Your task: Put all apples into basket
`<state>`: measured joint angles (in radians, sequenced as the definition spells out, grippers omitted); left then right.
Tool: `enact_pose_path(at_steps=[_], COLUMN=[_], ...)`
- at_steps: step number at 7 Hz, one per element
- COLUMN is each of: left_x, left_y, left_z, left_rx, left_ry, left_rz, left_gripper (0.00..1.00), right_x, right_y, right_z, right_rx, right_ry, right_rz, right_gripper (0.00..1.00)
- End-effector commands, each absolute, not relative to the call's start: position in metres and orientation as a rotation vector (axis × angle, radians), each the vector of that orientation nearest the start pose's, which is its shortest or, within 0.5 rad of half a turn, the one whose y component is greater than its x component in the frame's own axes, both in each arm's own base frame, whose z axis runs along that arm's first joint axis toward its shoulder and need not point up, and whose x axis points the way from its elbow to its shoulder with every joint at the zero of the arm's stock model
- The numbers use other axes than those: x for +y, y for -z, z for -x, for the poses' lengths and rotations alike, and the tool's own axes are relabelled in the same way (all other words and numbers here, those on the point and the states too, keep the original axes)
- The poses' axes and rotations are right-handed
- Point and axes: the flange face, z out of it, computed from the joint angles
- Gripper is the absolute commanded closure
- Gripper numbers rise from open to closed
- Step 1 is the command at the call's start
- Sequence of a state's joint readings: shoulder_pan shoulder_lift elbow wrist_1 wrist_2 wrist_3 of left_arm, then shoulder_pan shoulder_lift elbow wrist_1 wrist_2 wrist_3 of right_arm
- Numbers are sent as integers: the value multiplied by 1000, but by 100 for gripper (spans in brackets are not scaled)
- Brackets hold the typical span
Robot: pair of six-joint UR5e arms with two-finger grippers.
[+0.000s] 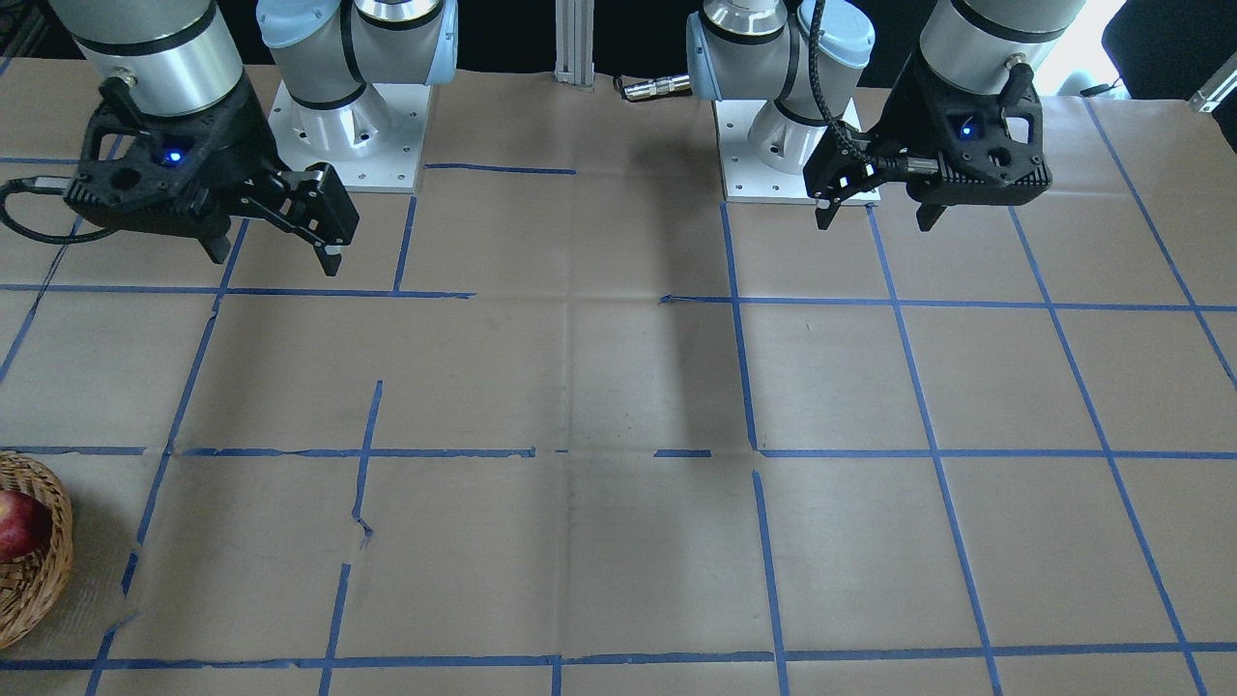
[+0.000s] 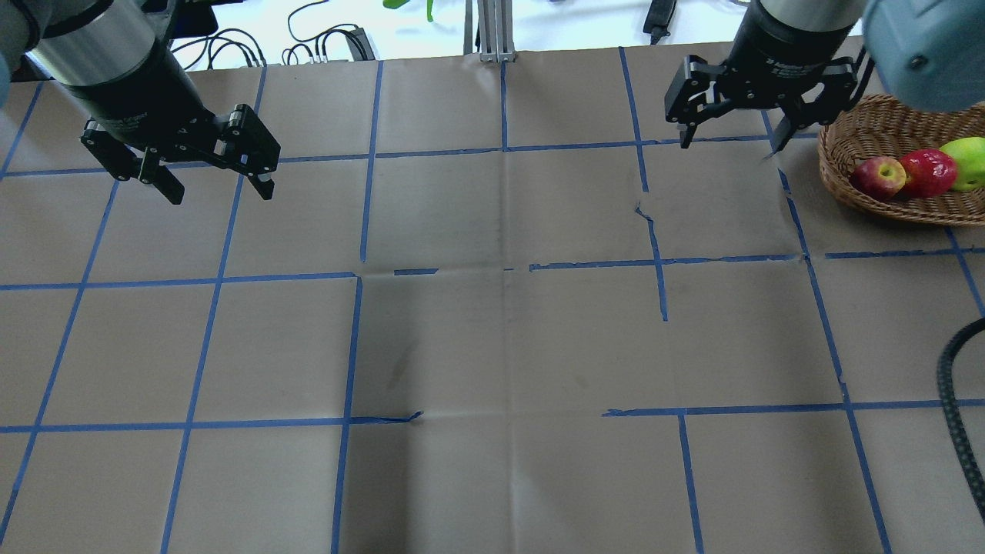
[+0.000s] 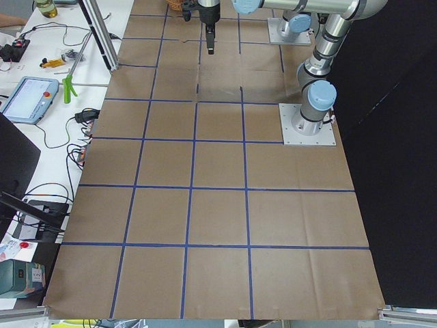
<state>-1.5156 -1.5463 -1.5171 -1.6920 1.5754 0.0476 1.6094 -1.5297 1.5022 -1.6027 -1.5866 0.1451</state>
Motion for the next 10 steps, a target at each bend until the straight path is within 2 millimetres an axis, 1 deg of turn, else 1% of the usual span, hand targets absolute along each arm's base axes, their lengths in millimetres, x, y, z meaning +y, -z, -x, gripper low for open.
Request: enact_pose_path(at_steps=[1, 4, 7, 8, 10], left_x=[-483, -484, -484, -484, -484], left_y=[-514, -512, -514, -513, -513], left_z=[106, 107, 107, 107, 107], left_rx=[3138, 3138, 3138, 3138, 3138], left_ry=[-68, -75, -70, -72, -73], left_rz=[12, 9, 9, 9, 9], left_gripper=[2, 2, 2, 2, 2], right_x=[-508, -508, -509, -509, -509], right_y=[-504, -503, -504, -505, -512], right_z=[-163, -164, -165, -153, -153], right_rx=[3139, 3134, 3113, 3128, 3133], right_ry=[117, 111, 72, 21, 19], right_rz=[-165, -161, -287, -318, -321], right_gripper=[0, 0, 0, 0, 0])
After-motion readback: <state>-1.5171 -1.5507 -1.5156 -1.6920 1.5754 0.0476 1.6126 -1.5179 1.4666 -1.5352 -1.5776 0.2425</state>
